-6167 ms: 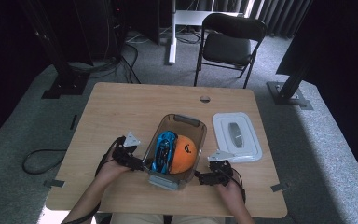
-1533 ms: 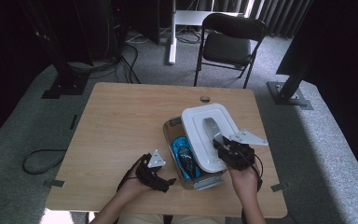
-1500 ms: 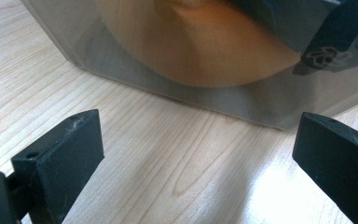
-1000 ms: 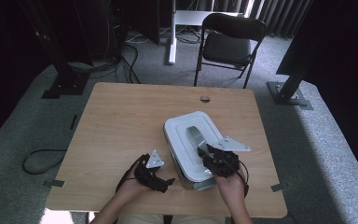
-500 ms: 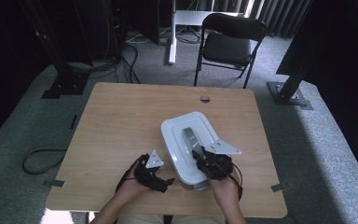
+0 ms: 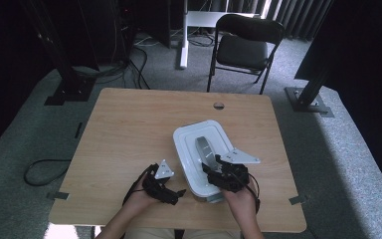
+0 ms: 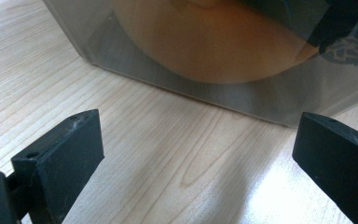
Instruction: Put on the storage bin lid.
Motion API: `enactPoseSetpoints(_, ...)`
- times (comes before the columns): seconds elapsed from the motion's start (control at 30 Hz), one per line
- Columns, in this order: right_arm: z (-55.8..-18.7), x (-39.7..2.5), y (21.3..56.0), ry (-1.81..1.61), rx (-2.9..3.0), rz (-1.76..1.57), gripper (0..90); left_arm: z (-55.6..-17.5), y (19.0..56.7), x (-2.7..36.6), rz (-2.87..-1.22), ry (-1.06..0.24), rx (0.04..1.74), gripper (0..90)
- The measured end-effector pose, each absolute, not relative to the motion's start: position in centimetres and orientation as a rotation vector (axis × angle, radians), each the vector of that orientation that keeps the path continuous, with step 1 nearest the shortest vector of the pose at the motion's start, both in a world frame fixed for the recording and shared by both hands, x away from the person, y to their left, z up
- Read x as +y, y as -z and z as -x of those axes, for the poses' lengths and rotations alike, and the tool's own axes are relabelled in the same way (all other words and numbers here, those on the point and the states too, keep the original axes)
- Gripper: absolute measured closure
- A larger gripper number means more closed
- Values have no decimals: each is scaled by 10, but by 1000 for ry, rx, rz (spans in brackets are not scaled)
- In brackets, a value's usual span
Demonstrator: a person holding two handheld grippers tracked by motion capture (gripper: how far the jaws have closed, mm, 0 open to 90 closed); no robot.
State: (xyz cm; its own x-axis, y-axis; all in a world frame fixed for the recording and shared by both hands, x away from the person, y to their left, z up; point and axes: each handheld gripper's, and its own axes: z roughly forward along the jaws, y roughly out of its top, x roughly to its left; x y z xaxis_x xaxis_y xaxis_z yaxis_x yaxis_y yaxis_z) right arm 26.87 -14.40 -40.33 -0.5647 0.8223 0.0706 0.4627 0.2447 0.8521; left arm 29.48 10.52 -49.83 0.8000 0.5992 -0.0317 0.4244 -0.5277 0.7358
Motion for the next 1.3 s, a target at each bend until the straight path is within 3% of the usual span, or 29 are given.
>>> enactPoseSetpoints(0.23, -270, -158, 399, -1269, 2087, -1169, 132, -295, 499, 106, -2206, -289, 760, 25)
enactPoseSetpoints(0.87, -290, -220, 392, -1276, 1869, -1238, 133, -298, 499, 106, -2209, -283, 772, 25)
enactPoseSetpoints(1.3, -311, -257, 426, -1208, 1819, -1324, 136, -308, 493, 110, -2161, -313, 814, 25)
